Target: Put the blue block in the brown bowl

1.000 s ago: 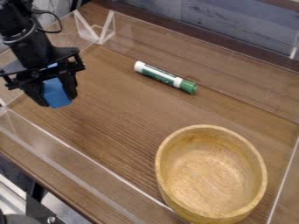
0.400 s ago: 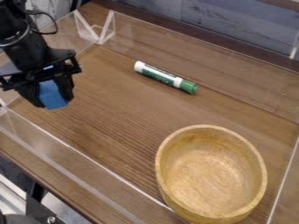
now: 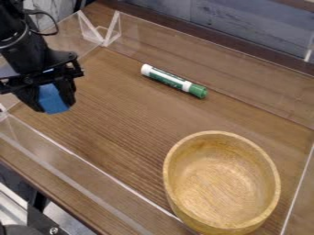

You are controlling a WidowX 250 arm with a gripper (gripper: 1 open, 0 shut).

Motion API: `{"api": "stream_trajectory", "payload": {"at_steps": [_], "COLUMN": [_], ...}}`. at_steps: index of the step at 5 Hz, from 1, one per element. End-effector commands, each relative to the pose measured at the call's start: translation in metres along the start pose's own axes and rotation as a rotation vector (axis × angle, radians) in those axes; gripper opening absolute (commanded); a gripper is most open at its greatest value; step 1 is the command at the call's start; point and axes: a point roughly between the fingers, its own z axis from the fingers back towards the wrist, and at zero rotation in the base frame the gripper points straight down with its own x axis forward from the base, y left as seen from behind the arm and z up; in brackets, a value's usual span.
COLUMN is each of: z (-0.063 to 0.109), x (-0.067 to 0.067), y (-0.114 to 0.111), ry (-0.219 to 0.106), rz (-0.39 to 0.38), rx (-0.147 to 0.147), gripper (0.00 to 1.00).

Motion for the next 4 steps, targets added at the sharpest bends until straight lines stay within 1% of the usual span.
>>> {"api": "stream_trajectory", "payload": {"at_steps": [1, 4], "z": [0.01, 0.016], "x": [0.007, 0.007], "y": [-0.006, -0.021], "ry": [-0.047, -0.056], "rz": [-0.042, -0.118], "rx": [0.002, 0.01], "gripper": [0.0, 0.0]}}
